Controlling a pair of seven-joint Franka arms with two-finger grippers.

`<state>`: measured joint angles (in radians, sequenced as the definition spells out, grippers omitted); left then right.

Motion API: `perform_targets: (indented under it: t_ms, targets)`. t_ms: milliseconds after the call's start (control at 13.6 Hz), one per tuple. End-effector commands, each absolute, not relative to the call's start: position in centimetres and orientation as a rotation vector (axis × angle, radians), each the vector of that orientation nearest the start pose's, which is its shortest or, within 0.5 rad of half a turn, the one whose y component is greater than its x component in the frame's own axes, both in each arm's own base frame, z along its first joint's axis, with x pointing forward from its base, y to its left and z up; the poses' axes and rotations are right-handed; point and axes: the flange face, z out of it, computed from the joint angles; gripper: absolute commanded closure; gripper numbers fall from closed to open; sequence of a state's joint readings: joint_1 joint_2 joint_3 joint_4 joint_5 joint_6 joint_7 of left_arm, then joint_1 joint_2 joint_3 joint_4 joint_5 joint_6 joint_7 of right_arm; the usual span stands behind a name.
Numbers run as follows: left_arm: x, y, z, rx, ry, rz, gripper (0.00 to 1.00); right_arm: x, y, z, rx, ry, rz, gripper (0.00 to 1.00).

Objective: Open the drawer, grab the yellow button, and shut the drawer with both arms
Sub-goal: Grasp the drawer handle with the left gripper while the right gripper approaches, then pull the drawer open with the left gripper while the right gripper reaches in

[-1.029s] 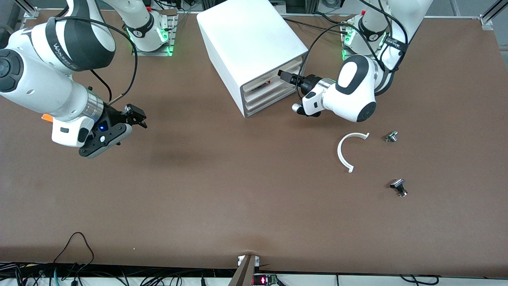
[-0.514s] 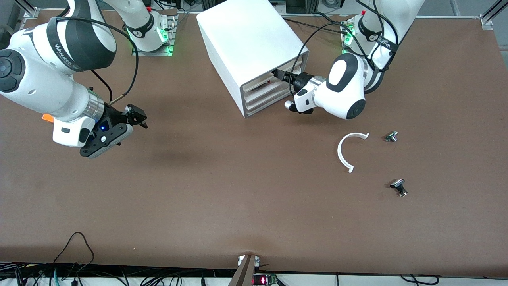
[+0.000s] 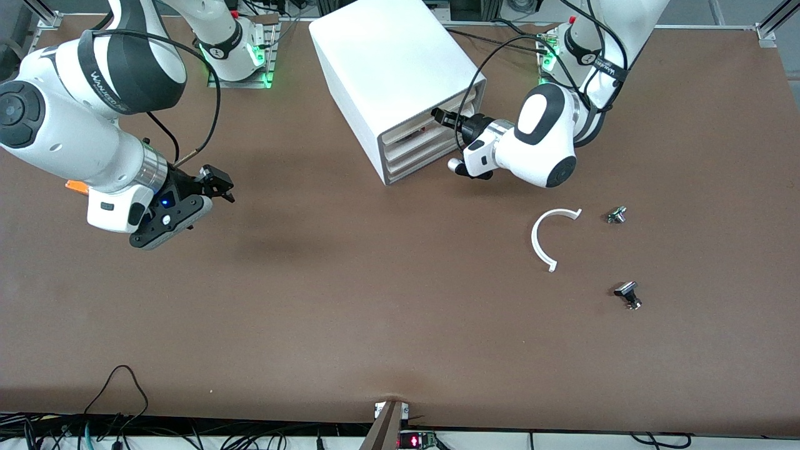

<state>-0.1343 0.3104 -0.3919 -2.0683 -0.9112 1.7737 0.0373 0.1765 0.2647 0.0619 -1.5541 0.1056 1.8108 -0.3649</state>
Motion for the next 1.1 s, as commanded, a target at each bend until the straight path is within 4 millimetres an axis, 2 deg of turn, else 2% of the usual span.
perform_targets:
  t_ms: [0, 220, 294, 588, 661, 882, 1029]
  targets:
    - [43.0, -32.4, 29.1, 2.207, -0.035, -0.971, 0.98, 62.7, 16.3, 49.5, -2.9, -0.878, -0.008, 0.0]
    - [43.7, -31.4, 28.9, 2.21, -0.017, -0.963, 0.99, 63.1, 18.4, 50.3, -2.885, -0.93, -0.115, 0.0]
    - [44.3, -30.5, 28.8, 2.212, 0.003, -0.951, 0.99, 63.0, 19.7, 50.4, -2.874, -0.964, -0.144, 0.0]
    - [46.9, -27.1, 28.4, 2.219, 0.077, -0.902, 0.99, 62.9, 23.1, 50.6, -2.841, -1.038, -0.254, 0.0]
    - [47.7, -26.8, 28.7, 2.221, 0.086, -0.885, 0.99, 62.6, 24.2, 51.0, -2.825, -1.076, -0.27, 0.0]
    - [50.0, -25.1, 29.6, 2.226, 0.122, -0.823, 0.97, 62.3, 27.3, 52.5, -2.727, -1.305, -0.33, 0.0]
    - [51.7, -24.1, 29.8, 2.226, 0.143, -0.789, 0.94, 61.4, 30.4, 52.9, -2.642, -1.474, -0.354, 0.0]
